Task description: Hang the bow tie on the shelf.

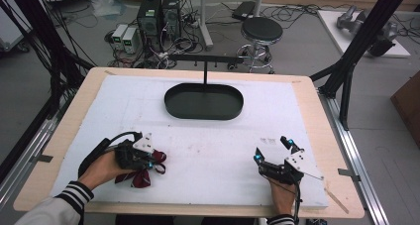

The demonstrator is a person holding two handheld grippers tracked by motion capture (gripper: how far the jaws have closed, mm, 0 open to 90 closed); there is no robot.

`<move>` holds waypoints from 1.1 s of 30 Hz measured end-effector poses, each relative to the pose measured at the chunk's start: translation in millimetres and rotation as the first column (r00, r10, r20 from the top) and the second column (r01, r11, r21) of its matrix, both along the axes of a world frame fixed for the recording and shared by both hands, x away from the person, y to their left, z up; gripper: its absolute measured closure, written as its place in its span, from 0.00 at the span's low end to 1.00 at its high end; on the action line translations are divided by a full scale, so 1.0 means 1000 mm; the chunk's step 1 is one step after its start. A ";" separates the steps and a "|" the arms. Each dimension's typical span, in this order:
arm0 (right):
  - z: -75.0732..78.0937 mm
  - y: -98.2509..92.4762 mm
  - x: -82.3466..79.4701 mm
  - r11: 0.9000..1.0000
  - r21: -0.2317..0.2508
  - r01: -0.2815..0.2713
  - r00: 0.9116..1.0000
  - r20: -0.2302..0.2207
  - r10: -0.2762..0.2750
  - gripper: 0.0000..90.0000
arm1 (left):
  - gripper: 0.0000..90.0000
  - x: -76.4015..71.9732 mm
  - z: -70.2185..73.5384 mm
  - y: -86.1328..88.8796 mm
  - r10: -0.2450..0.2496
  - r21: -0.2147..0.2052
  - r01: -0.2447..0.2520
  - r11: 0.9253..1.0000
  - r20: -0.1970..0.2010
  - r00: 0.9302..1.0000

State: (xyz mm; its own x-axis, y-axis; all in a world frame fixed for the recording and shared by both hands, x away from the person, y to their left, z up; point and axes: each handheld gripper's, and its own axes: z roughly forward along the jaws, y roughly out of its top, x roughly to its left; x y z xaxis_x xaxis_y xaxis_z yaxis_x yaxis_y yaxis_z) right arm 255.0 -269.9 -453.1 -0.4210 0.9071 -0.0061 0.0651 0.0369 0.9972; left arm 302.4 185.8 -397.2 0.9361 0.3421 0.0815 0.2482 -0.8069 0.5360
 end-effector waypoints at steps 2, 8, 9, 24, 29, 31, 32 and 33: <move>0.000 0.000 0.000 1.000 0.000 0.000 1.000 0.000 0.000 0.04 | 0.93 0.001 0.008 0.006 0.016 -0.054 -0.015 0.998 0.023 1.000; 0.000 0.000 0.000 1.000 0.001 0.000 1.000 -0.001 0.000 0.04 | 0.94 0.003 0.022 0.015 0.055 -0.157 -0.044 0.987 0.067 0.996; 0.000 0.000 0.000 1.000 0.001 0.000 1.000 -0.001 0.000 0.04 | 0.94 0.003 0.024 0.016 0.069 -0.186 -0.054 0.981 0.075 0.995; 0.000 0.000 0.000 1.000 0.002 -0.001 1.000 -0.002 0.001 0.04 | 0.94 0.018 0.056 0.037 0.215 -0.454 -0.119 0.883 0.164 0.963; 0.000 0.000 0.000 1.000 0.006 -0.004 1.000 -0.003 0.004 0.04 | 0.94 0.030 0.065 0.040 0.253 -0.516 -0.133 0.847 0.170 0.952; 0.000 -0.001 0.000 1.000 0.003 -0.005 1.000 0.001 0.005 0.04 | 0.94 0.035 0.066 0.040 0.270 -0.538 -0.138 0.832 0.174 0.947; 0.000 -0.001 0.000 1.000 0.004 -0.005 1.000 0.001 0.005 0.04 | 0.94 0.041 0.068 0.040 0.285 -0.565 -0.143 0.813 0.172 0.943; 0.000 -0.001 0.000 1.000 0.004 -0.005 1.000 0.001 0.005 0.04 | 0.94 0.041 0.068 0.040 0.285 -0.565 -0.143 0.813 0.172 0.943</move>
